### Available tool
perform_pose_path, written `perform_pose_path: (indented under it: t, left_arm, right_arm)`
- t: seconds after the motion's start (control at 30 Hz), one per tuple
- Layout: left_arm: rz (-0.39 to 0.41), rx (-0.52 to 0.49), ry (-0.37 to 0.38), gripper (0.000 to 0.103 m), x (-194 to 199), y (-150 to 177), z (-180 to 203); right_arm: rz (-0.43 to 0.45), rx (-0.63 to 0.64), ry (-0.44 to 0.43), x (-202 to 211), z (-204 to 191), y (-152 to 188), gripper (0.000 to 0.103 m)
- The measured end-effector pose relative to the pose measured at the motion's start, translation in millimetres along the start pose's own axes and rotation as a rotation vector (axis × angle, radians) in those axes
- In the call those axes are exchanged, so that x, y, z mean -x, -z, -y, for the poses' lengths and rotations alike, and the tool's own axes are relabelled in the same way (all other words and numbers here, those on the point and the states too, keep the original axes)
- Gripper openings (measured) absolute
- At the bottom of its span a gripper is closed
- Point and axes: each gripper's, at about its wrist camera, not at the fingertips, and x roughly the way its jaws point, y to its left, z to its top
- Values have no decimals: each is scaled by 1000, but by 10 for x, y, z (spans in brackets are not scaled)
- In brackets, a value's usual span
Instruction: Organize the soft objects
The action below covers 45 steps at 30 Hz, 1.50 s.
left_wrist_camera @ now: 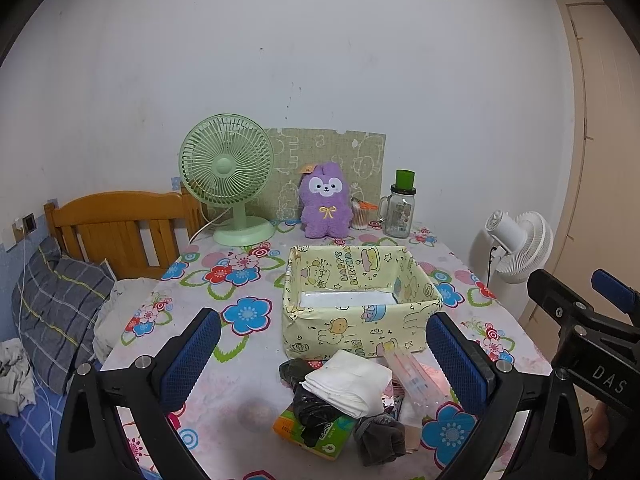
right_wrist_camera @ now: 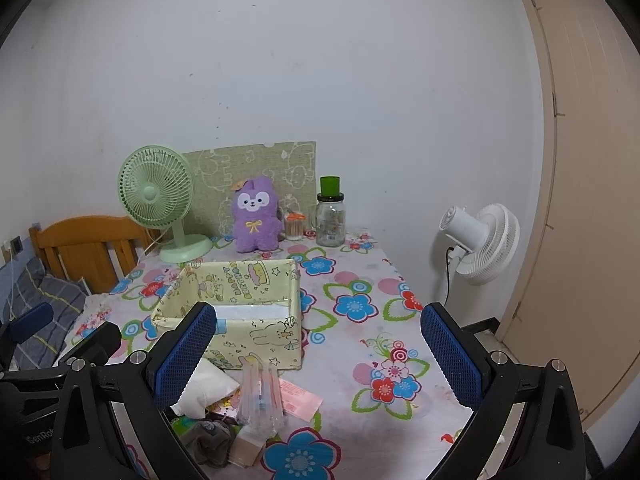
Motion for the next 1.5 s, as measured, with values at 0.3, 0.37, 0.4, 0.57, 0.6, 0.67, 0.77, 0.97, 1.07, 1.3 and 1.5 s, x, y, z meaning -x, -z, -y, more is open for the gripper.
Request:
perform_pose_path:
  t: [0.3, 0.37, 0.4, 0.57, 0.6, 0.67, 0.77, 0.97, 1.07, 1.3, 1.5]
  left_arm:
    - [-2, 0, -1, 103, -2, -9, 1]
    - [-3, 1, -1, 103, -5, -3, 1]
    - [-3, 1, -2, 103, -3, -3, 3]
    - [-2, 2, -5, 103, -4, -2, 0]
    - [-1, 2, -5, 103, -4, -1, -4]
    - [-3, 2, -7, 103, -5, -5, -3]
    - [-3, 3, -8, 103, -7, -5, -8]
    - [-7, 8, -7, 103, -14, -20, -24]
    - [-7, 8, -9, 103, -18, -21, -26]
    - [-7, 8, -10, 103, -12, -21, -36]
    - [-12, 12, -8, 103, -9, -23, -40]
  right_arm:
    - [-5, 1, -3, -5, 2, -16, 103]
    - [-6, 2, -4, -6, 2, -15, 103]
    - [-6, 1, -4, -4, 4, -13, 103]
    - [-2, 1, -4, 4, -4, -15, 103]
    - [-3, 0, -4, 0, -6, -19, 103]
    - [-3, 0, -6, 1, -16, -17, 103]
    - [-9, -8, -15, -3, -10, -24, 103]
    - [-4, -7, -12, 4, -10, -29, 103]
    - [-4, -7, -13, 2, -8, -35, 103]
    - [-6, -7, -13, 3, -11, -34, 103]
    - [-17, -15, -14, -4, -3, -47, 103]
